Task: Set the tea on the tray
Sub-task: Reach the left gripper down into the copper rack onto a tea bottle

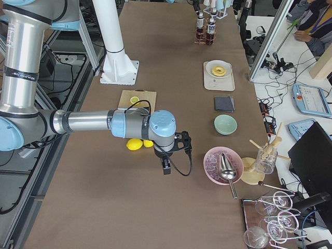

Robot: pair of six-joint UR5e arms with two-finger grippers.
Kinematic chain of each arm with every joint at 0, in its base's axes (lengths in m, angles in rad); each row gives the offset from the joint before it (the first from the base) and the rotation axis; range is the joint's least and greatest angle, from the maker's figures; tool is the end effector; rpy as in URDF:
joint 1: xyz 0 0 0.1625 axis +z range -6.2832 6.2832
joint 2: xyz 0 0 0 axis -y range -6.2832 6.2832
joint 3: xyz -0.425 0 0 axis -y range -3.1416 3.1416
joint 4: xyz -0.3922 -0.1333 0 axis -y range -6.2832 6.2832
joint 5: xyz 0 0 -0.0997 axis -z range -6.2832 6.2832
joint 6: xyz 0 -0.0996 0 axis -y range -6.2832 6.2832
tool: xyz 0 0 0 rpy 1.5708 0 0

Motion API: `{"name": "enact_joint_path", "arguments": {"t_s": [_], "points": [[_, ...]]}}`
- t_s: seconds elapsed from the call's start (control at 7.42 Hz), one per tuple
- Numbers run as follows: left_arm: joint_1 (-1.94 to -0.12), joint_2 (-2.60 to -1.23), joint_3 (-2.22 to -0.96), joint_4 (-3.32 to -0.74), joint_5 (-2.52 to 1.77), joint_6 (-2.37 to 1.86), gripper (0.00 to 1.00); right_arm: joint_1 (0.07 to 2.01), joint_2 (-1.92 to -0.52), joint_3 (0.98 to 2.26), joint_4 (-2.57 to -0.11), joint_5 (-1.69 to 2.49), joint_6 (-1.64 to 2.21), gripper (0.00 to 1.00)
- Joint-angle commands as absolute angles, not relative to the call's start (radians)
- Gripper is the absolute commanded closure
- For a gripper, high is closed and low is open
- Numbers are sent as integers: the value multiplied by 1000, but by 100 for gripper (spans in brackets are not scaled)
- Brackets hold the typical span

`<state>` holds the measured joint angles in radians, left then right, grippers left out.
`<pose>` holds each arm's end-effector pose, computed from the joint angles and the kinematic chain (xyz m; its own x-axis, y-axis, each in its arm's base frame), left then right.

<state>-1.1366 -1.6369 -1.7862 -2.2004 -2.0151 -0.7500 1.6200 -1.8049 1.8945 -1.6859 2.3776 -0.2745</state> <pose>0.1438 -0.5252 0.4540 0.6705 0.1244 -0.7314 0.2723 0.8758 0.3986 0.0805 -0.3865 0.6122 0.6776 -0.2202 0.7017 0.1397 0.9753 0.1711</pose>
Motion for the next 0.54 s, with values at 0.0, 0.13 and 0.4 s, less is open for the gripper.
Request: {"name": "enact_joint_path", "arguments": {"t_s": [0.0,0.13,0.4], "points": [[-1135,-1643,-1778,-2201,-1982,-753,21,1620,-1805,1894,-1686,2378,-276,0],[-1132,-1644,-1772,-2201,-1982,-752,22,1620,-1807,1894,-1686,2378,-276,0],[-1115,-1644,-1770,-2203,-1976,-752,23,1620,-1809,1893,-1686,2378,-276,0]]}}
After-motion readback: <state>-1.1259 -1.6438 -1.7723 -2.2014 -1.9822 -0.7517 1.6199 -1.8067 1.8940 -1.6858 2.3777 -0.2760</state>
